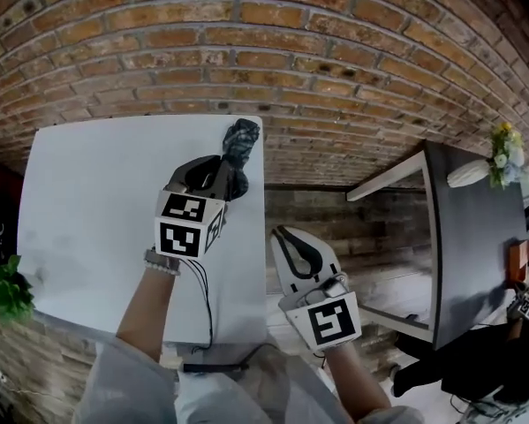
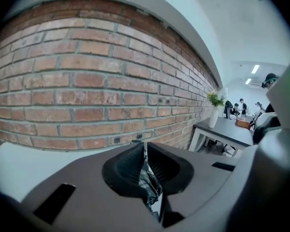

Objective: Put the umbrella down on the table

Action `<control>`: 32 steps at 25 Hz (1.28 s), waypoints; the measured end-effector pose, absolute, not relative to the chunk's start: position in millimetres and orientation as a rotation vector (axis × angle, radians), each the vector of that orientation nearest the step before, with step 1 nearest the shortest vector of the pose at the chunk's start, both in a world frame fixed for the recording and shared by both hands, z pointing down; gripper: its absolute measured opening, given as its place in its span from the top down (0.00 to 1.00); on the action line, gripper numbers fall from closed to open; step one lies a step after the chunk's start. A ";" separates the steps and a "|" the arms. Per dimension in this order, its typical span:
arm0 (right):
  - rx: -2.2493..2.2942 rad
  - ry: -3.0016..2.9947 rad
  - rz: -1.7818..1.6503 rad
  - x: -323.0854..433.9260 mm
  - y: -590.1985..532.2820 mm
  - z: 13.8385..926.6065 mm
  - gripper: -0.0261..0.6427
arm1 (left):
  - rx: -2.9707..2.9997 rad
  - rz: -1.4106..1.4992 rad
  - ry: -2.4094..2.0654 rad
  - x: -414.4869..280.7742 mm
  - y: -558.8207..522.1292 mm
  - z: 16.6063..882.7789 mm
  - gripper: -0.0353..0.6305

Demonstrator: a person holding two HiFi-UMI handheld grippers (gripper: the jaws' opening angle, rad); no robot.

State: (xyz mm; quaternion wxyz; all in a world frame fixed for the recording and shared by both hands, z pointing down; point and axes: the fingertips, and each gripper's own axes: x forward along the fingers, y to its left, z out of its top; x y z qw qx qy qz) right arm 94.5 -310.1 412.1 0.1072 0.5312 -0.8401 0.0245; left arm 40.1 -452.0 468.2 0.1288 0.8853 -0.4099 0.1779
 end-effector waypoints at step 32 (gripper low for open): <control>1.431 -2.608 -0.084 75.9 -217.9 321.3 0.88 | 2.793 0.258 -1.352 -25.9 -236.9 322.4 0.91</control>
